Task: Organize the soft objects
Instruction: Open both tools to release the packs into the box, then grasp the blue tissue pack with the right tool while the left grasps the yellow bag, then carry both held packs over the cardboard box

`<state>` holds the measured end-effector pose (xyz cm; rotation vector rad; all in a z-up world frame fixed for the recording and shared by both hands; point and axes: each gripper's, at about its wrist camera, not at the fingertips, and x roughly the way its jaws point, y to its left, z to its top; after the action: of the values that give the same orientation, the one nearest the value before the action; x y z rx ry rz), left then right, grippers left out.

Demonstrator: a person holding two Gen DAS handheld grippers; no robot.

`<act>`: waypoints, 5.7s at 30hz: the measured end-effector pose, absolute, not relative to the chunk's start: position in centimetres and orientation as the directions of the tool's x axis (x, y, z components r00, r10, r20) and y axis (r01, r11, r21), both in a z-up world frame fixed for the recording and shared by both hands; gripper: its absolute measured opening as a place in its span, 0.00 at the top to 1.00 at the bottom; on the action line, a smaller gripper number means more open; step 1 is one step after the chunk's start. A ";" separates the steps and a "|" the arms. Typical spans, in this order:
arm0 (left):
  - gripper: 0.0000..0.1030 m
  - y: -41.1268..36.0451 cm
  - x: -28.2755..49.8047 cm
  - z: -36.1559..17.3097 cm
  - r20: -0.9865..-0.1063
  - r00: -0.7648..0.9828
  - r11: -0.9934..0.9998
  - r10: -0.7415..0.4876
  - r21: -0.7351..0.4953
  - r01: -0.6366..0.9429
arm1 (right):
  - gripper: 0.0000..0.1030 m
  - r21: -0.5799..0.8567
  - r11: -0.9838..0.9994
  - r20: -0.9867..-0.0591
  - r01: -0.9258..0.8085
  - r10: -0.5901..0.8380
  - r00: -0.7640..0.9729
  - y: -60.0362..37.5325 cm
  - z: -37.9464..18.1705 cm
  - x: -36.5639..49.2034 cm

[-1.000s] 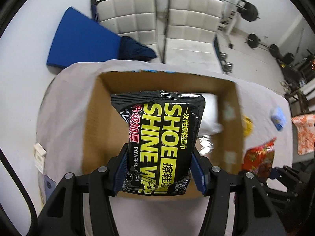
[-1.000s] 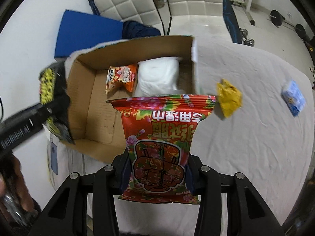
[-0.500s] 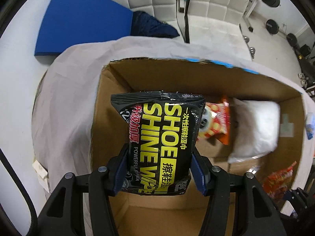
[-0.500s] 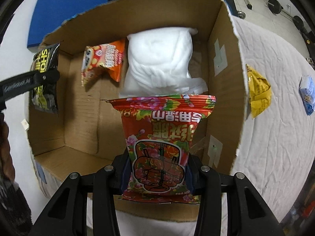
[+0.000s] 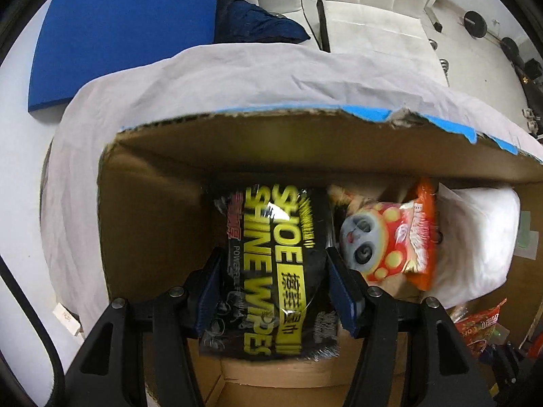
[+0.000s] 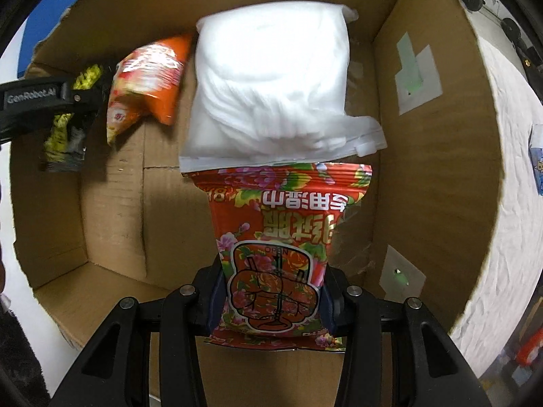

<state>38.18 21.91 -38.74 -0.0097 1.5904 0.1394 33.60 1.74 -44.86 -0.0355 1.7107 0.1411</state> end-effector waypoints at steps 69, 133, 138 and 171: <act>0.01 9.0 22.7 -16.1 -0.922 0.386 0.999 -0.012 -0.031 -0.043 | 0.00 0.167 0.986 -0.963 0.021 0.158 0.220 -16.0 -24.2 25.4; 0.50 -20.0 37.6 -42.9 -0.971 -0.159 0.973 -0.178 -0.198 0.115 | 0.06 0.043 0.991 -0.967 0.125 0.073 -0.245 -43.5 -47.0 46.7; 0.49 -20.7 36.4 -43.7 -0.971 -0.164 0.971 -0.172 -0.195 0.136 | 0.16 0.013 0.991 -0.971 0.131 0.044 -0.235 -43.3 -48.1 48.3; 0.53 -21.4 33.2 -40.8 -0.993 -0.061 0.991 -0.102 -0.107 0.080 | 0.38 -0.066 0.983 -0.988 0.169 -0.040 -0.152 -37.5 -48.8 39.8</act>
<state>33.16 -21.44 -40.81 -0.0172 1.6246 -0.1489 39.82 -37.54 -48.85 0.0970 1.7147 -0.1833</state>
